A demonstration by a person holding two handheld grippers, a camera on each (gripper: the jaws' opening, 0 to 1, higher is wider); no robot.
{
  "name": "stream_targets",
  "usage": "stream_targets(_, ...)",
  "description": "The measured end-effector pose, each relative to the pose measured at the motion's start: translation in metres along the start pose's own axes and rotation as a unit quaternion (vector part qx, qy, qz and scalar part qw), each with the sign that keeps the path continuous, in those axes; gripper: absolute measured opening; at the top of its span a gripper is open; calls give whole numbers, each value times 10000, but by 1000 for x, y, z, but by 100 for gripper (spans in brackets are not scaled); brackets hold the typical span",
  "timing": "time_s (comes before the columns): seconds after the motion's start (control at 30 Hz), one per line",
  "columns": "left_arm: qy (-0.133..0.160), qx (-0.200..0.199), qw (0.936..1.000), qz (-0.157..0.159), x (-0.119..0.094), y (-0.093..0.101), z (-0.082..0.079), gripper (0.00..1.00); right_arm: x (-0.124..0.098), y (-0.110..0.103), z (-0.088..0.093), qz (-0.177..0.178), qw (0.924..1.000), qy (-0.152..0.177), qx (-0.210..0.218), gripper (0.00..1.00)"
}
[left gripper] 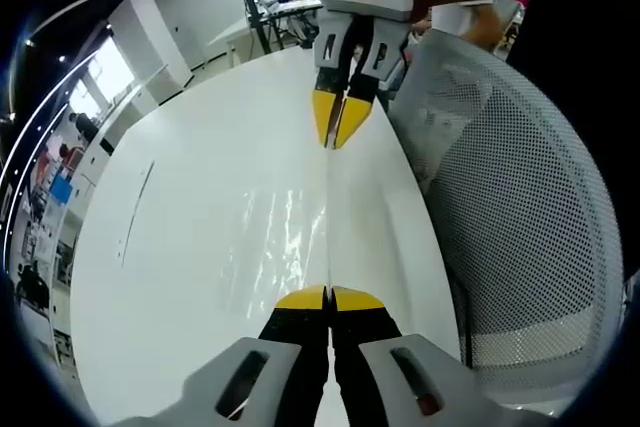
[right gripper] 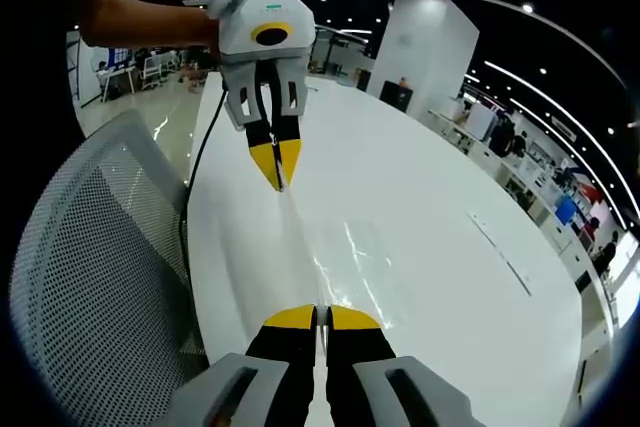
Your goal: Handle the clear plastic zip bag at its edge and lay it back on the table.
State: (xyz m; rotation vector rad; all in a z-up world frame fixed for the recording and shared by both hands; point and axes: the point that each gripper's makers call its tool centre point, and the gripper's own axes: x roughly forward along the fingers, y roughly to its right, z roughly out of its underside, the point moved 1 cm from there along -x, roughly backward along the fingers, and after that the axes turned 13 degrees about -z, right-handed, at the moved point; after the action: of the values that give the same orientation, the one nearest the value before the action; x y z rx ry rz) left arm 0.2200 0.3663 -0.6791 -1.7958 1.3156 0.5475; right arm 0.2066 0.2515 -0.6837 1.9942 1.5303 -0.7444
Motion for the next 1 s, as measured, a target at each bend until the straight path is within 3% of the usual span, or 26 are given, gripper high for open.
stream_targets(1.0,-43,-6,10000,9,-2,4,-1,0,-4,-3,4,-2,10000,49,16,0)
